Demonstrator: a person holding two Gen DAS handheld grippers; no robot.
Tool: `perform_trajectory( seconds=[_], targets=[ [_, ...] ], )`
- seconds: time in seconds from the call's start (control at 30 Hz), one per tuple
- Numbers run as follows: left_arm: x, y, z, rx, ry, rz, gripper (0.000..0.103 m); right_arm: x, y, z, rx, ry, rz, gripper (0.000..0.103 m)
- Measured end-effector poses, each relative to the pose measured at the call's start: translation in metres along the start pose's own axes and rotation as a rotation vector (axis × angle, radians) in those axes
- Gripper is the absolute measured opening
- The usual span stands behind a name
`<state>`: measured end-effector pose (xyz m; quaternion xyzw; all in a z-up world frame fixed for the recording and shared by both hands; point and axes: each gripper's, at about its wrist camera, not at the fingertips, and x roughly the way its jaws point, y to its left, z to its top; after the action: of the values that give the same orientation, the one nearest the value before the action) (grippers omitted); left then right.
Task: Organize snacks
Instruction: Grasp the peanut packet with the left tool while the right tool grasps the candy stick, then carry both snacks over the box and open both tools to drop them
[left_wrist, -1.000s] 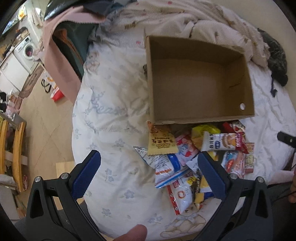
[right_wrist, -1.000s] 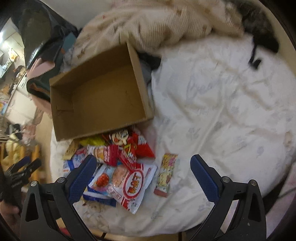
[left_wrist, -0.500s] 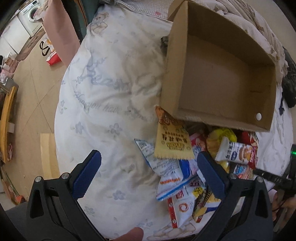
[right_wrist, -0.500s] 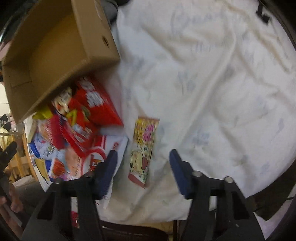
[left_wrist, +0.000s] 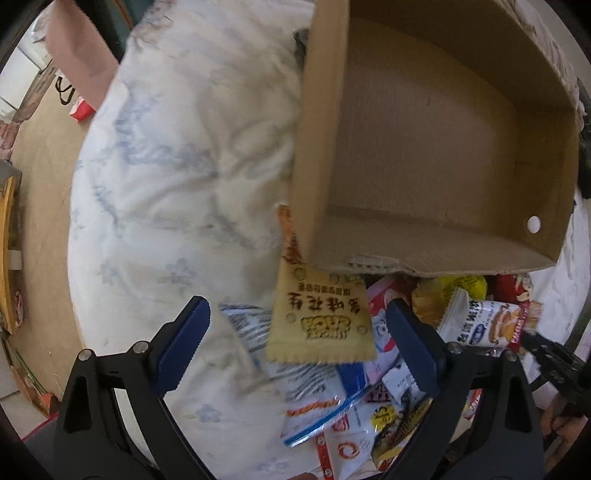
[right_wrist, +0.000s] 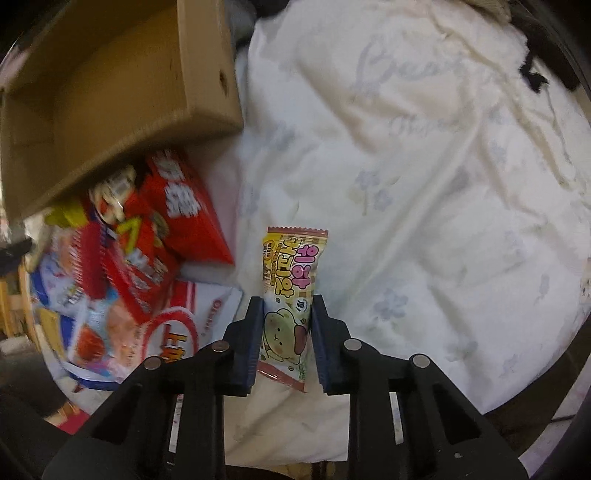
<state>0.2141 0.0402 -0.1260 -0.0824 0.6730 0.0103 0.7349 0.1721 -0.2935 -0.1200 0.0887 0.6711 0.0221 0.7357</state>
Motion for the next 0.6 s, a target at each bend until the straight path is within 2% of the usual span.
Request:
perform_trajectory(
  seconds=[0.1, 0.2, 0.3, 0.33, 0.4, 0.6],
  targets=[
    [0.012, -0.007, 0.005, 0.033, 0.017, 0.026, 0.095, -0.020, -0.004, 0.000, 0.025, -0.064, 0.037, 0.026],
    [0.020, -0.015, 0.011, 0.068, 0.007, 0.052, 0.092, -0.028, -0.008, 0.000, 0.048, -0.083, 0.064, 0.026],
    [0.026, -0.019, 0.015, 0.077, 0.013, 0.059, 0.071, -0.029, -0.008, -0.001, 0.048, -0.088, 0.071, 0.026],
    [0.028, -0.020, 0.015, 0.079, 0.015, 0.054, 0.062, -0.030, -0.008, 0.001, 0.046, -0.089, 0.071, 0.026],
    [0.028, -0.019, 0.014, 0.072, 0.023, 0.024, 0.051, -0.026, -0.004, 0.010, 0.047, -0.089, 0.082, 0.026],
    [0.003, -0.009, 0.000, 0.068, -0.016, 0.001, 0.050, -0.040, -0.008, 0.007, 0.037, -0.108, 0.119, 0.026]
  ],
)
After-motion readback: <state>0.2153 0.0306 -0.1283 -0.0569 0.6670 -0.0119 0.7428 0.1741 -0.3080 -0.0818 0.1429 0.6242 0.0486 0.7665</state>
